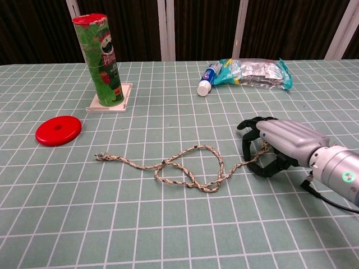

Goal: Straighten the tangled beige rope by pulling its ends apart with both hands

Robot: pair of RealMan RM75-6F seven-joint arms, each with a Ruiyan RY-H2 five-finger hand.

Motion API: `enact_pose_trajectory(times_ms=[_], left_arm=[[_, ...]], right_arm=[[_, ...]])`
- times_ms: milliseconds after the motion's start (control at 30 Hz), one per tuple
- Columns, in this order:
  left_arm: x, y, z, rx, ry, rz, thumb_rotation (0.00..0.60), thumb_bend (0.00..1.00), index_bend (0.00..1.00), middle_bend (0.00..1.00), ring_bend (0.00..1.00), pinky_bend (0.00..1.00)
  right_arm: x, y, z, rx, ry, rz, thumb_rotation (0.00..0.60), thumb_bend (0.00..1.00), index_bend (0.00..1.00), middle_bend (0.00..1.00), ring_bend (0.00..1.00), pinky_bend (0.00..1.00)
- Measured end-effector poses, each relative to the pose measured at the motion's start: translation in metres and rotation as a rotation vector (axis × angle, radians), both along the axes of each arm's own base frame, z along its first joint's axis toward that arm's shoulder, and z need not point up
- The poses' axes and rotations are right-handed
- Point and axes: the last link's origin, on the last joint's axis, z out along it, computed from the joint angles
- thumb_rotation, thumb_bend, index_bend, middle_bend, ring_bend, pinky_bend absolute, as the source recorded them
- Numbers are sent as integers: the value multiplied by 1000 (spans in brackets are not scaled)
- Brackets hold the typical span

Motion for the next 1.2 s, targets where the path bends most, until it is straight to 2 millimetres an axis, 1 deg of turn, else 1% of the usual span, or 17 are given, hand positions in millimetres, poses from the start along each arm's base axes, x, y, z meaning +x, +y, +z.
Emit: enact_pose_trajectory(times_ms=[233,333,400,467,567,700,767,800,867,1000,1200], left_arm=[[3,1,-3,-13,0,-4,600,114,72,0,0,0],[9,3,-6,-32,-2,-16,600,118,81,0,0,0],[17,6,-10,-52,-6,-29,600,139,108,0,0,0],[27,11,-15,-72,-9,-46,600,183,150,0,0,0],[47,23,-26,-116,-10,-85,600,246,223,0,0,0],[76,45,-48,-179,12,-144,600,309,332,41,0,0],[89,55,-58,-197,28,-171,600,322,366,58,0,0],[97,62,-67,-208,40,-187,600,328,378,63,0,0],[109,73,-81,-222,52,-205,600,338,396,74,0,0],[135,93,-117,-259,74,-222,600,350,412,86,0,0],[155,111,-163,-316,118,-203,600,365,444,100,0,0]], right_arm=[[5,3,2,0,-19,9,600,462,596,156,0,0],[9,4,7,-4,-32,16,600,462,597,156,0,0],[12,5,11,-6,-43,20,600,462,597,156,0,0],[15,6,16,-8,-57,23,600,462,597,156,0,0],[18,8,24,-12,-69,26,600,462,596,155,0,0],[17,10,34,-17,-74,17,600,461,601,156,0,0],[15,12,38,-22,-73,7,600,462,602,156,0,0],[15,12,39,-22,-74,2,600,462,602,156,0,0],[13,14,41,-22,-75,-8,600,463,602,156,0,0],[9,15,45,-25,-72,-19,600,462,602,156,0,0],[4,13,53,-36,-75,-36,600,463,602,156,0,0]])
